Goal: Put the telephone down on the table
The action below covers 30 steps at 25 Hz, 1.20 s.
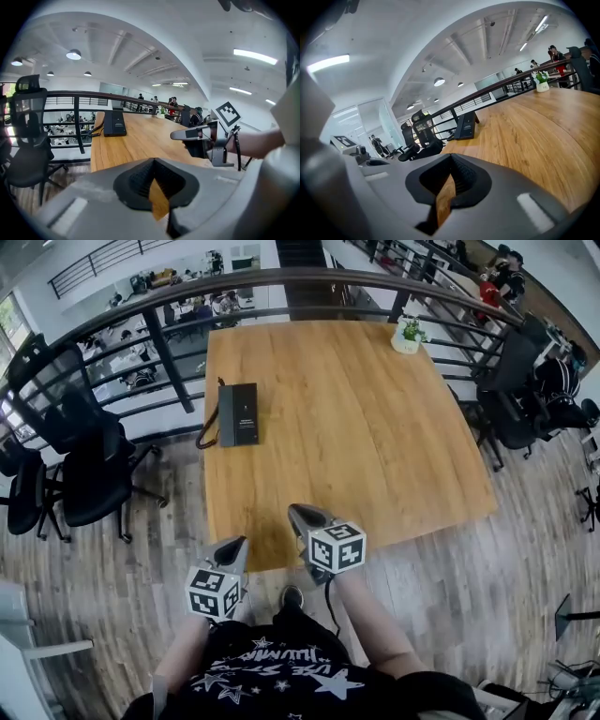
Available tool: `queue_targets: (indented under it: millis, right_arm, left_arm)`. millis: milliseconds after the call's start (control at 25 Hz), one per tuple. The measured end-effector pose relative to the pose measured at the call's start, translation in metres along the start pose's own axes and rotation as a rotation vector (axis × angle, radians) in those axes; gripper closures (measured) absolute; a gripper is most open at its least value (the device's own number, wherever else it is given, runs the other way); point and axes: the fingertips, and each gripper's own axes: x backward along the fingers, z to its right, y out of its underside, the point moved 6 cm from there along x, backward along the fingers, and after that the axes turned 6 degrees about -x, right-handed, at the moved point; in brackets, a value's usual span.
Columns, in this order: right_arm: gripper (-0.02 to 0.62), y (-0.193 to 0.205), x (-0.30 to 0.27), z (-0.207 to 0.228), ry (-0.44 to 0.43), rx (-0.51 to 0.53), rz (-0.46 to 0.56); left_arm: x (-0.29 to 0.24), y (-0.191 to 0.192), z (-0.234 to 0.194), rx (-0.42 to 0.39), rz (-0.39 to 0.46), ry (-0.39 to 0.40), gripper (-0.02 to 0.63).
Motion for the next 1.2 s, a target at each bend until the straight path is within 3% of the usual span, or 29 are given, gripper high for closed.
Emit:
queue_targets:
  millis: [240,680,1200]
  right_arm:
    - [0.597,0.007,-0.005,-0.044,0.050,0.036,0.009]
    - [0.597,0.052,-0.014,-0.148,0.122,0.066,0.033]
    - [0.597,0.122,0.016,-0.223,0.266,0.023,0.084]
  left_arm:
    - [0.044,0.010,-0.014,-0.094,0.017,0.050,0.604]
    - [0.135,0.051,-0.070,-0.075,0.050,0.066,0.604]
    - [0.200,0.089,-0.090,-0.106,0.064,0.200,0.604]
